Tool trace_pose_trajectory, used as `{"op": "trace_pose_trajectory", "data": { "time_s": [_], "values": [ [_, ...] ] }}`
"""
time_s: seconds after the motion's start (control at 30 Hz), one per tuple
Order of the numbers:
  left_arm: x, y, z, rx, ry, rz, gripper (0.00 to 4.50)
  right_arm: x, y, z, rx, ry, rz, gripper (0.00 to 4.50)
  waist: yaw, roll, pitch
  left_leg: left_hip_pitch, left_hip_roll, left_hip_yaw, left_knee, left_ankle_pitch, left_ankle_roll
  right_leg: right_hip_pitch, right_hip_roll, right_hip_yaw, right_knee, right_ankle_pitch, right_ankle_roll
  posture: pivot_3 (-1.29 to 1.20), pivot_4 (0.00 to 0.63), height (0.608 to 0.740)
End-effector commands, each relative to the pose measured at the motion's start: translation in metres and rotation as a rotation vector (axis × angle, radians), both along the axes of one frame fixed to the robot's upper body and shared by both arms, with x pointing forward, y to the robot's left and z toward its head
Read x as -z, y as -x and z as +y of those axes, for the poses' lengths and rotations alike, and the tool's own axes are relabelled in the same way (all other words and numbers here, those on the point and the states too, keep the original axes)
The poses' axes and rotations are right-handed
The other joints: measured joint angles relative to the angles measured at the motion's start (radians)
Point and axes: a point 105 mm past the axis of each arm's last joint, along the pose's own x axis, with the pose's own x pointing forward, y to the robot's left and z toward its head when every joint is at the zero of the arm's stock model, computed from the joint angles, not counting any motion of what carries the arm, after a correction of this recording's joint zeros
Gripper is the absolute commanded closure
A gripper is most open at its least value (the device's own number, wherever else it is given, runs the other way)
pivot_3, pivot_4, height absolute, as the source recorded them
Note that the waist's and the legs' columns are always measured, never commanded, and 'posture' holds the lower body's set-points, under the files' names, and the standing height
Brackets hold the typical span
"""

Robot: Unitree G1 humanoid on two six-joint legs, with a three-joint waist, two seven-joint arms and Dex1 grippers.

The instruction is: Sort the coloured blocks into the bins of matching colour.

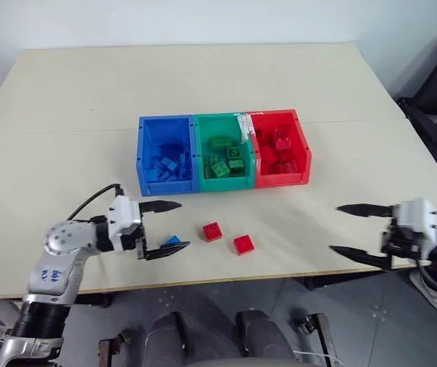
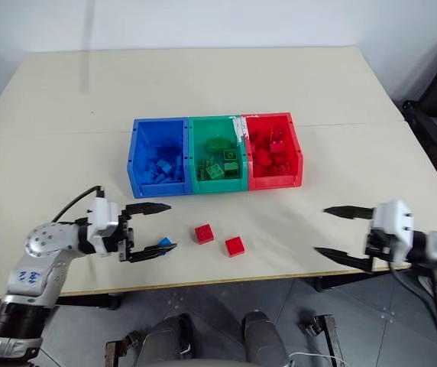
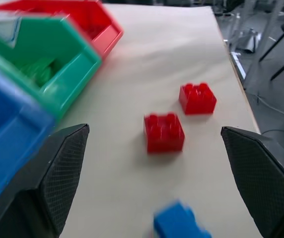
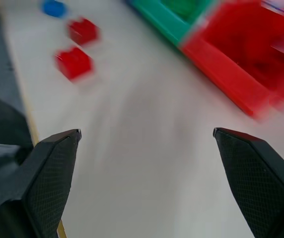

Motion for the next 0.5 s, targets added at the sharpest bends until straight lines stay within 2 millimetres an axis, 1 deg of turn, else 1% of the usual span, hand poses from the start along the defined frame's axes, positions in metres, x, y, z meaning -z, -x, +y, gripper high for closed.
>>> {"op": "trace_pose_trajectory", "data": {
  "time_s": [0.03,0.1,0.17,0.23,0.3,0.4,0.5],
  "values": [
    [-0.004,0.009,0.012,-0.015,0.003,-0.014,0.0,0.004,-0.002,0.034,-0.128,0.005,0.051,0.03,0.003,0.0,0.0,0.0,0.0,0.0,0.0,0.0,0.0,0.0,0.0,0.0,0.0,0.0,0.0,0.0,0.15,0.74],
    [-0.002,0.009,0.021,-0.054,-0.014,-0.035,0.0,0.006,-0.008,0.054,-0.165,-0.014,0.091,0.03,0.009,0.0,0.0,0.0,0.0,0.0,0.0,0.0,0.0,0.0,0.0,0.0,0.0,0.0,0.0,0.0,0.15,0.74],
    [-0.001,0.011,0.03,-0.097,-0.024,-0.053,0.0,0.013,-0.01,0.073,-0.236,0.021,0.108,0.03,0.011,0.0,0.0,-0.001,0.0,0.0,0.0,0.0,0.0,-0.001,-0.001,-0.001,0.0,-0.001,-0.001,0.0,0.15,0.74],
    [-0.003,0.016,0.033,-0.109,-0.023,-0.068,0.0,0.023,-0.011,0.091,-0.3,0.059,0.122,0.03,0.008,0.0,0.0,-0.001,0.0,0.0,0.0,0.0,0.0,-0.001,-0.001,-0.001,0.0,-0.001,-0.001,0.0,0.15,0.74],
    [-0.004,0.021,0.033,-0.111,-0.025,-0.069,0.0,0.032,-0.016,0.106,-0.321,0.082,0.118,0.03,0.008,0.0,0.0,-0.001,0.0,0.0,0.0,-0.001,-0.001,-0.001,-0.001,-0.001,0.0,-0.001,-0.002,0.0,0.15,0.74],
    [-0.004,0.027,0.03,-0.109,-0.024,-0.067,0.0,0.045,-0.02,0.119,-0.33,0.111,0.136,0.03,0.009,0.0,0.0,-0.001,0.0,0.001,-0.001,-0.002,-0.002,-0.002,-0.001,-0.002,0.0,-0.002,-0.003,0.0,0.15,0.74],
    [-0.005,0.031,0.028,-0.105,-0.021,-0.065,0.0,0.055,-0.023,0.122,-0.319,0.136,0.134,0.03,0.009,0.0,0.0,-0.002,0.0,0.002,-0.001,-0.002,-0.002,-0.003,-0.001,-0.002,0.0,-0.002,-0.003,0.0,0.15,0.74]
  ]
}}
